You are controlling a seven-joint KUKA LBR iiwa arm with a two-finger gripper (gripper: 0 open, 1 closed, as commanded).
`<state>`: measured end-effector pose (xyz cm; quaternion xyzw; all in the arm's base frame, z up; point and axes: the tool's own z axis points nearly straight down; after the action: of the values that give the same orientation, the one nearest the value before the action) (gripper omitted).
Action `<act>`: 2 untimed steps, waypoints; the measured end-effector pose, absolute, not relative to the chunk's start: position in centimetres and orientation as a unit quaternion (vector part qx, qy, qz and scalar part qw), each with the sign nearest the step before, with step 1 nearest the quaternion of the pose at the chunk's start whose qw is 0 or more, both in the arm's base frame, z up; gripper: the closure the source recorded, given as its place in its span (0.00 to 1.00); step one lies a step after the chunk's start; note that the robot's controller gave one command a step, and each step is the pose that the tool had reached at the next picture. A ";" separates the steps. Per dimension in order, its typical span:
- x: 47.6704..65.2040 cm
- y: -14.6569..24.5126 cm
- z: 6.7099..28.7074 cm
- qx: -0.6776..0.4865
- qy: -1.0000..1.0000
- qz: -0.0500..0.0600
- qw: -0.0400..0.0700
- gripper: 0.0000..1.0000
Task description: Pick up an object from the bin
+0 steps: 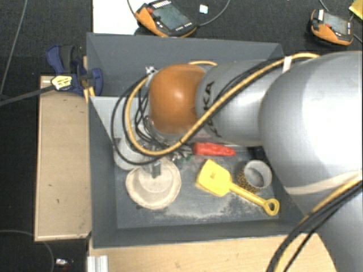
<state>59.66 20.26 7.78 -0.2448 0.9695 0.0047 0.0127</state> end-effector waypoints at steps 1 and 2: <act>58.8 18.2 7.9 -0.295 0.955 0.007 0.024 1.00; 59.2 18.0 7.9 -0.272 0.962 0.006 0.019 1.00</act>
Offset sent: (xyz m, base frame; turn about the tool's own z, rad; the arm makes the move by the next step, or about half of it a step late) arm -0.0083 -0.0241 -0.0078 -0.0502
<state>59.16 18.00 7.91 -0.2724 0.9620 0.0061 0.0193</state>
